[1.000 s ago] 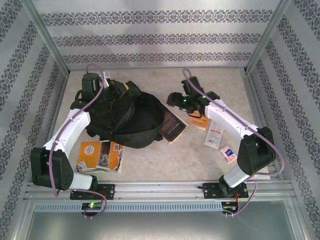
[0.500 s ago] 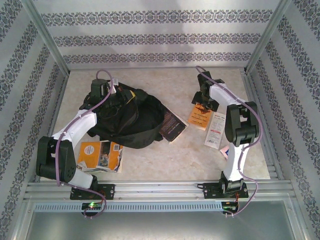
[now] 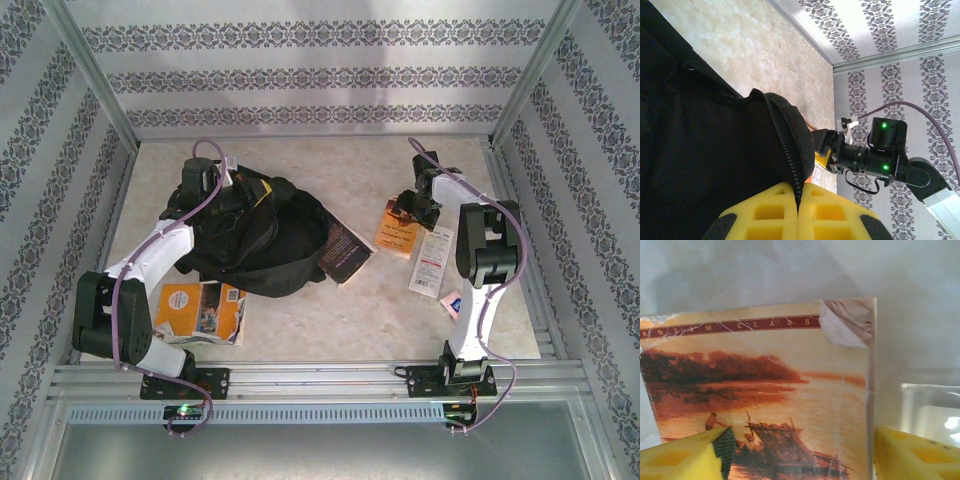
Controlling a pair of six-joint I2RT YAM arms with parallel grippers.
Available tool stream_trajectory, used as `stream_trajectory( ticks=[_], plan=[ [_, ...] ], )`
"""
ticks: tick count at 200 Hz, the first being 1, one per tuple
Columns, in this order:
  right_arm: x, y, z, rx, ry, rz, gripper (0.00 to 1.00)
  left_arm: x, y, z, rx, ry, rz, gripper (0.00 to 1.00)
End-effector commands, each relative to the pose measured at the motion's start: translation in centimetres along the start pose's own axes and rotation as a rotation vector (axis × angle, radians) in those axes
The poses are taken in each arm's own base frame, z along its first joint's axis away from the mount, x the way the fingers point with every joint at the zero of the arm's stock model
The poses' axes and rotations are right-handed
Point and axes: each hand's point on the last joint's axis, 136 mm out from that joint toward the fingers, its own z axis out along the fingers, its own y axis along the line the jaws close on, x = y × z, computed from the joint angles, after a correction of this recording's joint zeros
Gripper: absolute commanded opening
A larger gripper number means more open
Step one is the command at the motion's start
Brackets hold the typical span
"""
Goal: Pack the student bag
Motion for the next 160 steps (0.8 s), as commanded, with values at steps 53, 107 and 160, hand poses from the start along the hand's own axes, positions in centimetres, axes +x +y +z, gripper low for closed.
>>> stream_trajectory(
  ticks=[53, 107, 160],
  plan=[
    [1.6, 3.3, 1.1, 0.072, 0.049, -0.269, 0.37, 0.1, -0.2, 0.5, 0.031, 0.002, 0.013, 0.00],
    [2.2, 5.2, 0.2, -0.007, 0.050, -0.300, 0.13, 0.1, 0.0, 0.6, 0.027, 0.005, 0.012, 0.00],
    [5.6, 10.1, -1.6, -0.413, 0.175, -0.213, 0.09, 0.2, 0.6, 0.8, 0.007, 0.012, 0.011, 0.00]
  ],
)
